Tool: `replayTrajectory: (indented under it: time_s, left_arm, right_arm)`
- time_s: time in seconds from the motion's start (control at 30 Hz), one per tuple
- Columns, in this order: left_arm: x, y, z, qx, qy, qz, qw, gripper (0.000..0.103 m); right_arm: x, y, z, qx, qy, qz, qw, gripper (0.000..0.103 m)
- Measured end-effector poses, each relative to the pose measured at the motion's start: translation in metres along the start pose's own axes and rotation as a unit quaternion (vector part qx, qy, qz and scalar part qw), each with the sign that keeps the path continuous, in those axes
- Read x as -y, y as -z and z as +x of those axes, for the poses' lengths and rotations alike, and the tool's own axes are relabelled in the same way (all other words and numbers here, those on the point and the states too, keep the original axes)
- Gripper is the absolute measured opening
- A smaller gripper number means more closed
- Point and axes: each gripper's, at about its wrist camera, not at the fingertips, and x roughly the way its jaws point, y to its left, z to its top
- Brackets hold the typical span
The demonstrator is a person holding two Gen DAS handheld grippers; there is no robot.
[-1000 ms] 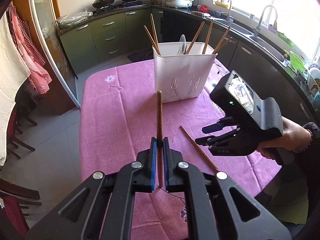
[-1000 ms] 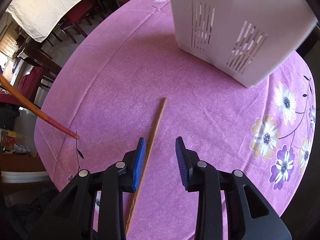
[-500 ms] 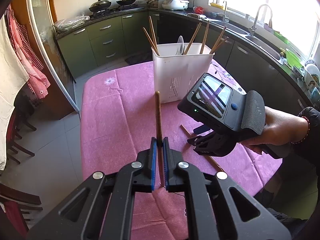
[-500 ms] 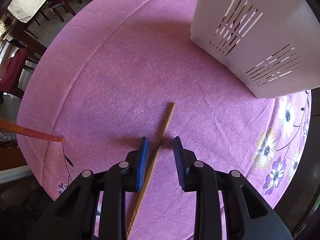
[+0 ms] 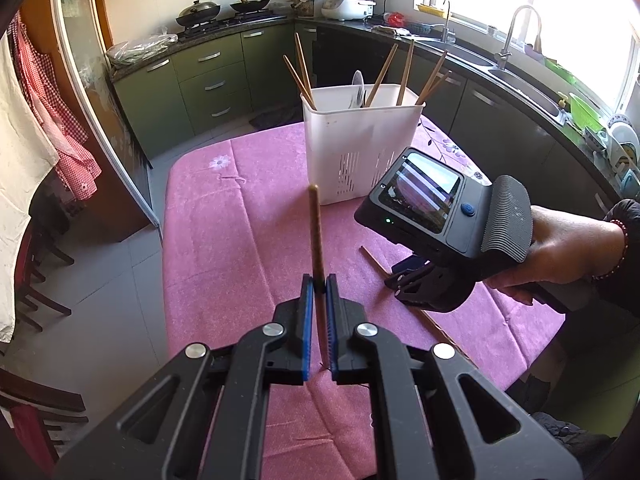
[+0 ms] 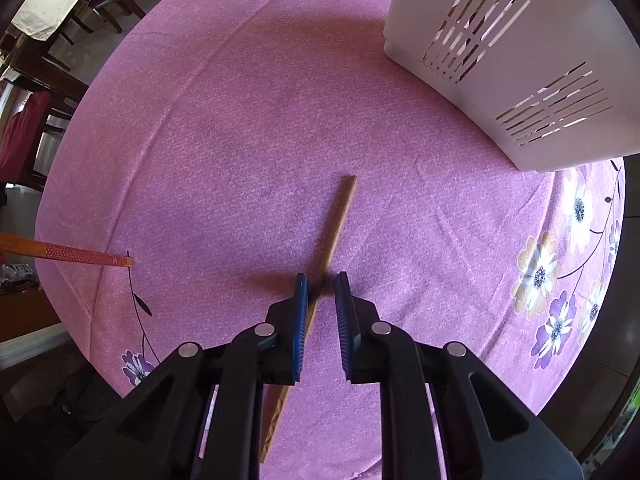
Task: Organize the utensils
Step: 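Grasp the last wooden chopstick on the table with the right gripper, then carry both chopsticks to the white caddy and drop them in with both grippers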
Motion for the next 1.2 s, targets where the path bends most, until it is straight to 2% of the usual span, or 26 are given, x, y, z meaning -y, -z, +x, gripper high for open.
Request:
replayTrajectory:
  time_s: [0.03, 0.13, 0.33, 0.43, 0.6, 0.8, 1.03, 1.2]
  left_arm:
    - [0.000, 0.000, 0.000, 0.000, 0.001, 0.000, 1.0000, 0.006]
    - [-0.002, 0.000, 0.000, -0.001, 0.000, -0.001, 1.0000, 0.006]
    - [-0.004, 0.001, 0.000, -0.002, 0.000, -0.005, 1.0000, 0.006]
    - [-0.004, 0.002, 0.000, -0.002, -0.002, -0.005, 1.0000, 0.006]
    - [-0.006, 0.001, 0.000, -0.002, -0.003, -0.006, 1.0000, 0.007]
    - [-0.008, 0.002, 0.000, -0.002, -0.004, -0.007, 1.0000, 0.007]
    - [-0.010, 0.003, -0.001, -0.001, -0.003, -0.011, 0.9999, 0.007]
    - [-0.010, 0.004, -0.003, 0.002, -0.003, -0.011, 0.9999, 0.007]
  right_arm:
    - [-0.002, 0.001, -0.001, 0.002, 0.002, -0.001, 1.000, 0.010]
    - [-0.006, 0.001, 0.003, 0.008, 0.013, -0.013, 1.000, 0.007]
    - [-0.018, 0.005, -0.001, 0.027, 0.019, -0.018, 0.999, 0.006]
    - [-0.017, 0.013, -0.016, 0.060, 0.004, -0.019, 0.998, 0.006]
    - [-0.015, 0.047, -0.059, 0.134, -0.017, -0.021, 0.991, 0.006]
    - [0.005, 0.110, -0.107, 0.233, -0.038, 0.003, 0.972, 0.006]
    - [0.039, 0.190, -0.150, 0.334, -0.053, 0.042, 0.940, 0.006]
    - [0.052, 0.225, -0.157, 0.375, -0.061, 0.069, 0.923, 0.006]
